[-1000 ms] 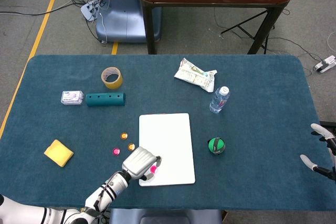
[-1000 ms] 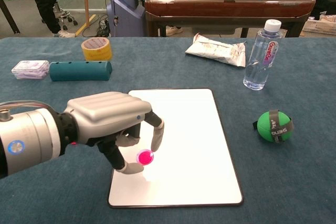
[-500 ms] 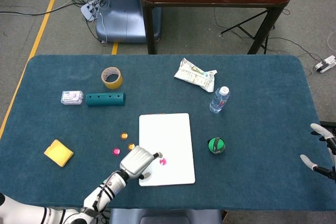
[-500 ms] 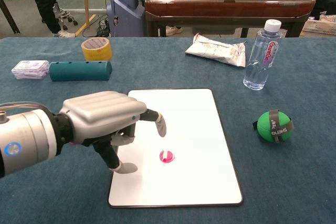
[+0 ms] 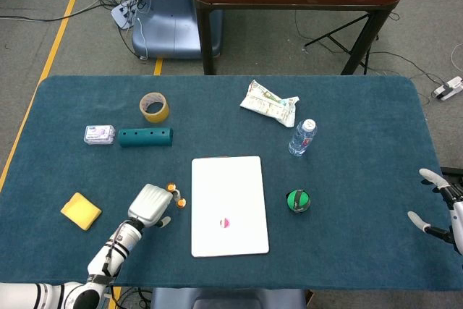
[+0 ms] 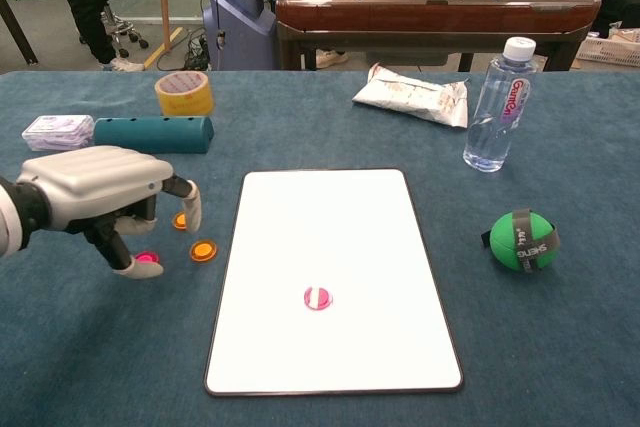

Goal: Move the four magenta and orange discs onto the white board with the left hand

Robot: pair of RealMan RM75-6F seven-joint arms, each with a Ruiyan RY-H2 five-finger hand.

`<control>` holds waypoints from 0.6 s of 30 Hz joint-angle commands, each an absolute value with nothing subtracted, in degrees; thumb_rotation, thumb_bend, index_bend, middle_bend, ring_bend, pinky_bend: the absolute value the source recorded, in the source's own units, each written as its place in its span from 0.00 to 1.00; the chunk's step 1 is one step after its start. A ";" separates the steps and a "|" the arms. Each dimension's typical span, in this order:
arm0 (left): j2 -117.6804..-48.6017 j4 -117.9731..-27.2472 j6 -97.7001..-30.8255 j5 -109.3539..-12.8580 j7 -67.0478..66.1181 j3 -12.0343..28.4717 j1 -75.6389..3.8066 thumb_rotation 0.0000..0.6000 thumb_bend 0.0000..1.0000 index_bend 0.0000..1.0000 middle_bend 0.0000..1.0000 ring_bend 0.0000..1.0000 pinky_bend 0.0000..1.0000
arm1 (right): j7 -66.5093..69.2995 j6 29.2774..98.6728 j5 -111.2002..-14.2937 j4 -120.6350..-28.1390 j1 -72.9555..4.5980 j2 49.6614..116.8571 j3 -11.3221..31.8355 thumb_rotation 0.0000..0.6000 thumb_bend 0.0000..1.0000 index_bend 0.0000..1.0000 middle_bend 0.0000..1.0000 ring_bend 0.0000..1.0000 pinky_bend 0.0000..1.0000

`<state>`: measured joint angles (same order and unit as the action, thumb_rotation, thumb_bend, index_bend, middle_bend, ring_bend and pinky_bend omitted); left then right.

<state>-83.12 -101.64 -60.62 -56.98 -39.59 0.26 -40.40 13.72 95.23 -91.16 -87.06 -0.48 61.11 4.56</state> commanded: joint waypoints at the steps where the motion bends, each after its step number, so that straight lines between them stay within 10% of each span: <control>1: -82.50 -100.90 -59.99 -55.99 -39.00 0.25 -40.28 1.00 0.25 0.49 1.00 1.00 1.00 | 13.18 94.70 -90.98 -87.27 -0.71 61.16 4.57 1.00 0.07 0.22 0.36 0.40 0.48; 18: -83.50 -98.49 -58.51 -52.22 -39.12 0.20 -40.86 1.00 0.25 0.53 1.00 1.00 1.00 | 12.04 93.78 -90.84 -87.68 -1.10 61.28 4.53 1.00 0.07 0.22 0.36 0.40 0.48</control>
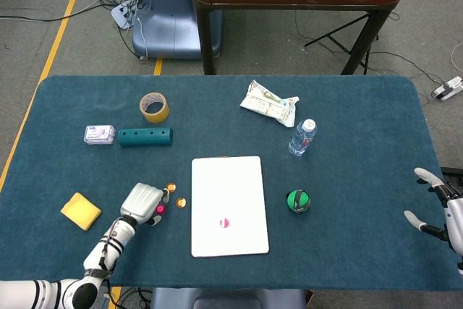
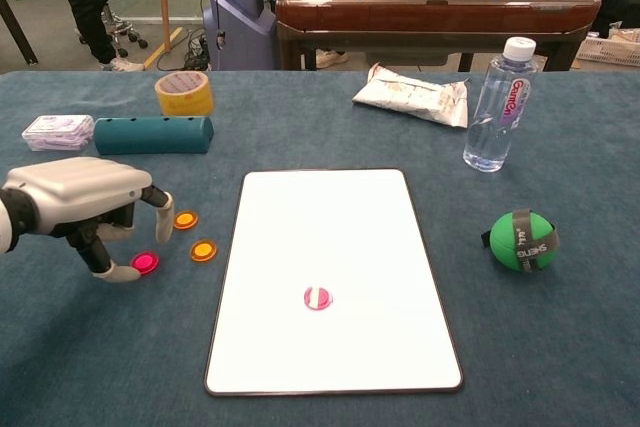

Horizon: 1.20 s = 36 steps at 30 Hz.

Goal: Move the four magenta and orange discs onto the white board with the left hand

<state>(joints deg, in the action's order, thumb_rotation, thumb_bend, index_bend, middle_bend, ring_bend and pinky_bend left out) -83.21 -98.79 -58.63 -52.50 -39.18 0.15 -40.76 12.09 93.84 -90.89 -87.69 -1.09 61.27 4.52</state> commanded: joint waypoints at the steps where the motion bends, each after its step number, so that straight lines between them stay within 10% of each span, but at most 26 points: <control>1: -83.68 -98.30 -58.44 -52.05 -39.15 0.23 -40.92 1.00 0.25 0.53 1.00 1.00 1.00 | 12.02 93.72 -90.84 -87.68 -1.13 61.29 4.53 1.00 0.07 0.22 0.36 0.40 0.48; 36: -85.43 -95.34 -58.07 -48.45 -40.25 0.01 -42.17 1.00 0.25 0.61 1.00 1.00 1.00 | 12.05 93.13 -90.67 -87.74 -1.42 61.22 4.50 1.00 0.07 0.22 0.36 0.40 0.48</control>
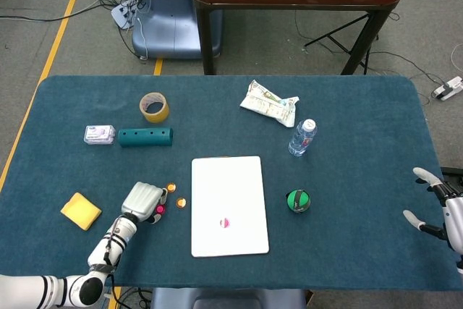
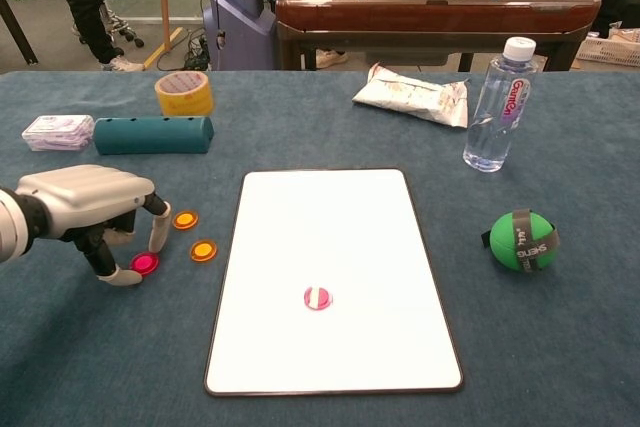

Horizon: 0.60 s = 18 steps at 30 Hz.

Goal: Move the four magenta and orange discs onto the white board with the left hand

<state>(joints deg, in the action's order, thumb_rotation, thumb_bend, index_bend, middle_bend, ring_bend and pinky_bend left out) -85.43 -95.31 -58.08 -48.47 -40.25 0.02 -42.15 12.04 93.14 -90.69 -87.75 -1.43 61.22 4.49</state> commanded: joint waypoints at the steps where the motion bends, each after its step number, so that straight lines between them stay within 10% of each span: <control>1: -85.41 -95.41 -58.06 -48.40 -40.24 0.02 -42.19 1.00 0.26 0.61 1.00 1.00 1.00 | 12.03 93.11 -90.64 -87.74 -1.43 61.22 4.51 1.00 0.07 0.22 0.36 0.40 0.48; 18: -83.45 -100.98 -59.77 -51.12 -39.97 1.68 -43.21 1.00 0.33 0.64 1.00 1.00 1.00 | 12.43 93.72 -90.90 -87.66 -1.18 61.13 4.46 1.00 0.07 0.22 0.36 0.40 0.48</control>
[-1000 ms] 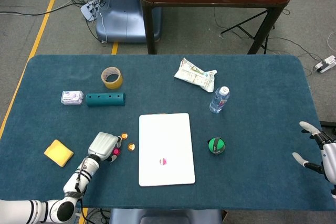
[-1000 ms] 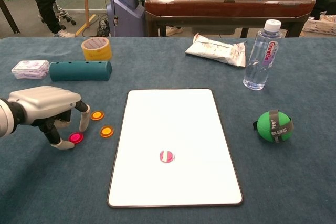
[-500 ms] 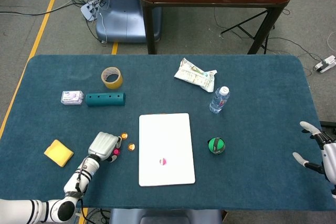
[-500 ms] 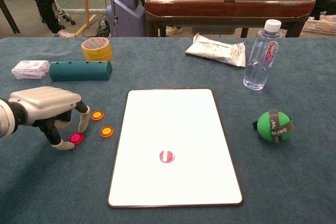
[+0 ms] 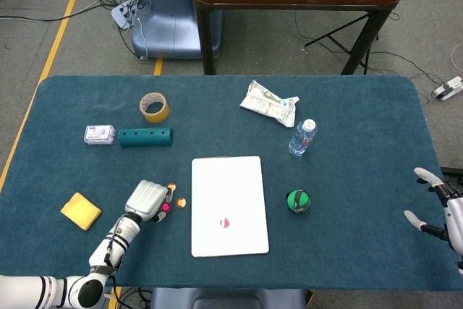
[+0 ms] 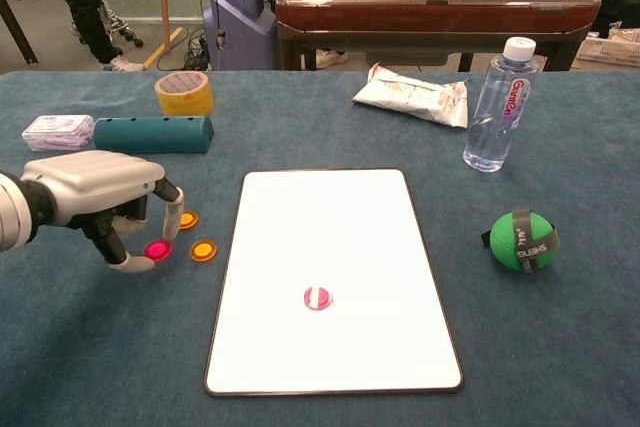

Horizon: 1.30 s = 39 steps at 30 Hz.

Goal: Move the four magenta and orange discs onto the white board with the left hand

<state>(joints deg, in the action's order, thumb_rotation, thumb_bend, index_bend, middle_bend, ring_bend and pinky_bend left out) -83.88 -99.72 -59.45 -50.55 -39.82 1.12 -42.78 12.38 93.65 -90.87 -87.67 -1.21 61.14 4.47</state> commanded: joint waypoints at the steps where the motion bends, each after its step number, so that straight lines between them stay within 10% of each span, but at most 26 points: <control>1: -83.36 -101.73 -59.80 -51.30 -40.00 2.09 -43.52 1.00 0.33 0.64 1.00 1.00 1.00 | 12.51 93.80 -90.91 -87.64 -1.13 61.11 4.46 1.00 0.07 0.22 0.36 0.40 0.48; 39: -98.09 -96.70 -58.73 -44.75 -47.56 8.49 -57.48 1.00 0.33 0.62 1.00 1.00 1.00 | 19.69 98.77 -90.82 -85.09 1.51 60.30 5.20 1.00 0.07 0.22 0.36 0.40 0.48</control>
